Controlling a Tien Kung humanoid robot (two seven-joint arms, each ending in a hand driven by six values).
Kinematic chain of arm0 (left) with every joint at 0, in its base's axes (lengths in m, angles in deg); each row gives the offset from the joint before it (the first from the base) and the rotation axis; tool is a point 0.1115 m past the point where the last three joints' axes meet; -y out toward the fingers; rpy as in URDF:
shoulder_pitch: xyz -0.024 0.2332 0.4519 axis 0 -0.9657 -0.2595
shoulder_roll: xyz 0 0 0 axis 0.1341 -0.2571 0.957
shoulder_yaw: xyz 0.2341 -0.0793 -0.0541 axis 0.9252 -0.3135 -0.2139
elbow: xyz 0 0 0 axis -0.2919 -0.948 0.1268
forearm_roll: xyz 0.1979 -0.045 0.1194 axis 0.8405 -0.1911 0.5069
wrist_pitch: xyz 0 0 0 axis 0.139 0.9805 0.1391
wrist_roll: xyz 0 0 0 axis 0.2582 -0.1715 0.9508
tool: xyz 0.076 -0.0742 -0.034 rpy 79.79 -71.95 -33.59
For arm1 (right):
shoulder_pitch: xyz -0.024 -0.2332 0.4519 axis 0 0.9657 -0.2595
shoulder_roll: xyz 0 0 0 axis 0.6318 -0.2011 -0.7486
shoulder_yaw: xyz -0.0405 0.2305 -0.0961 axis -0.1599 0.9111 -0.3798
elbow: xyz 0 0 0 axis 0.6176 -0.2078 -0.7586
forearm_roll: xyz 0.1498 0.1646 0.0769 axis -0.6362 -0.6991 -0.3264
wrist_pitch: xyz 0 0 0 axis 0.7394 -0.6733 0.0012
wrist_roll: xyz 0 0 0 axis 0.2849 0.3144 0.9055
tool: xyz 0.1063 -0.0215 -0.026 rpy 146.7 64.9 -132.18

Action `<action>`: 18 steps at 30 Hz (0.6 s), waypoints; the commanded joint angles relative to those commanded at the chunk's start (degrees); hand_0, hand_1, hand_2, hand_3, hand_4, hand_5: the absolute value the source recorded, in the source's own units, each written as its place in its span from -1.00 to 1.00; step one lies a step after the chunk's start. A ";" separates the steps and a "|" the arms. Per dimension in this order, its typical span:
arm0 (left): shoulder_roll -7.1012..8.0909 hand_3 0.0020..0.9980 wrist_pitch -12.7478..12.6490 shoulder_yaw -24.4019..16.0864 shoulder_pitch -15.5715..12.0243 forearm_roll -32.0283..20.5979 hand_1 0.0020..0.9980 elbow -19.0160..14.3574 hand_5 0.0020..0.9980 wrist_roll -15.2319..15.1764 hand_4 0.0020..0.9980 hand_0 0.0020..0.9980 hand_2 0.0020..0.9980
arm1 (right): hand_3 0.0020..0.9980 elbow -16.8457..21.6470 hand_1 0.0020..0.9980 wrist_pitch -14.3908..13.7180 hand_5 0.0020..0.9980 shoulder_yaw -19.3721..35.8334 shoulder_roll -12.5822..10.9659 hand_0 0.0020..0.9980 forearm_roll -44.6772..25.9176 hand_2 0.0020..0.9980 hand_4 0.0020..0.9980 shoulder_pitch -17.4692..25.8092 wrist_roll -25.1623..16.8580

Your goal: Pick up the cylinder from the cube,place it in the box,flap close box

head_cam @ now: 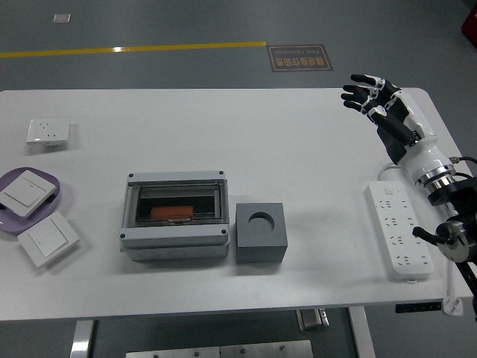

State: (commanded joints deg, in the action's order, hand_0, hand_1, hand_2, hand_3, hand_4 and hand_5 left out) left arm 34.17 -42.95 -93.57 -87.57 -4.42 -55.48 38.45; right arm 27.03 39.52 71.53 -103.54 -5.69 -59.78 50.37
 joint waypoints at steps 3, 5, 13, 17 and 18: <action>0.19 0.37 -0.02 0.23 0.18 -0.11 0.36 0.00 -0.40 -0.05 0.39 0.34 0.33 | 0.39 -0.02 0.40 -0.01 -0.27 -0.18 -0.13 0.58 0.01 0.38 0.54 -0.20 0.03; 0.28 0.37 -0.03 0.38 0.28 -0.18 0.36 -0.01 -0.40 -0.07 0.39 0.34 0.33 | 0.39 -0.03 0.40 -0.02 -0.27 -0.30 -0.20 0.58 0.02 0.38 0.54 -0.32 0.04; 0.55 0.37 -0.03 0.91 0.49 -0.46 0.36 -0.02 -0.40 -0.14 0.38 0.34 0.33 | 0.39 -0.09 0.39 -0.06 -0.27 -0.83 -0.41 0.58 -0.01 0.38 0.55 -0.76 0.05; 0.67 0.37 -0.02 1.19 0.50 -0.63 0.36 0.00 -0.40 -0.17 0.38 0.34 0.33 | 0.38 -0.16 0.39 -0.08 -0.27 -1.12 -0.40 0.58 -0.06 0.38 0.55 -0.84 0.04; 0.71 0.37 -0.01 1.26 0.49 -0.67 0.36 0.01 -0.40 -0.18 0.38 0.34 0.33 | 0.38 -0.19 0.39 -0.08 -0.27 -1.22 -0.41 0.58 -0.07 0.38 0.55 -0.85 0.05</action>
State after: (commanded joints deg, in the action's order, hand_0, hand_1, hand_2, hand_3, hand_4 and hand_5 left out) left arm 34.88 -42.97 -92.31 -87.08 -5.09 -55.48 38.27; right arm 26.84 39.44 70.31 -103.95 -5.76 -60.63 50.42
